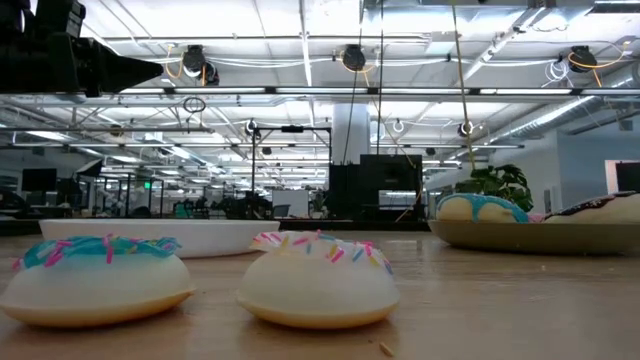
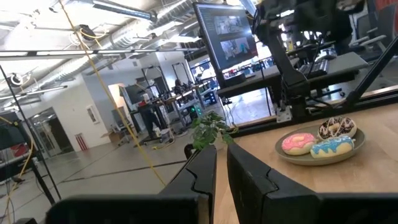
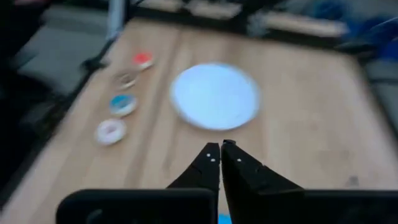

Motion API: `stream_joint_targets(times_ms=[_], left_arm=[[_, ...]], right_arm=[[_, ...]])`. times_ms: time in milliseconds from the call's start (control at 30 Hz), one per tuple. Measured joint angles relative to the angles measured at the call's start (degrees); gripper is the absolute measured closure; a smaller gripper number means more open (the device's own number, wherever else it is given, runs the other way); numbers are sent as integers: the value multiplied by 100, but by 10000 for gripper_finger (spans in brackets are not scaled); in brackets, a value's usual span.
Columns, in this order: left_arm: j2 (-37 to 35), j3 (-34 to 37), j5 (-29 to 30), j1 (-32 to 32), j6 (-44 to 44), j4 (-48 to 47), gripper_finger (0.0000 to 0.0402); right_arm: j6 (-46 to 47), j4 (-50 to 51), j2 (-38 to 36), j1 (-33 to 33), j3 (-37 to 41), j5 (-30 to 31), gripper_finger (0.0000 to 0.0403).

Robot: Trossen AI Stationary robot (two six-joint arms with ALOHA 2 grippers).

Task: Pick & Place donuts
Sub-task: Put the small orange donut on the white plate

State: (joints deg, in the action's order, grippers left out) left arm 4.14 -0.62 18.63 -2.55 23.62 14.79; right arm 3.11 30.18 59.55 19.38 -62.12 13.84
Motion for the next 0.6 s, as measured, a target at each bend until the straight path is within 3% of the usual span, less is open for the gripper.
stream_joint_targets(times_ms=[67, 267, 400, 600], left_arm=[[-1, 0, 0, 2, 7, 0, 355], [-2, 0, 0, 2, -54, 265, 355], [-2, 0, -2, 0, -640, 348, 355], [-1, 0, 0, 1, -1181, 310, 355]], right_arm=[[48, -615, -596, 75, 765, 450, 400], [-431, -3036, -2002, -108, 2974, 507, 402], [-823, -4049, -2621, -503, 4019, -221, 402], [-807, -4568, -3441, -975, 4688, -948, 403]])
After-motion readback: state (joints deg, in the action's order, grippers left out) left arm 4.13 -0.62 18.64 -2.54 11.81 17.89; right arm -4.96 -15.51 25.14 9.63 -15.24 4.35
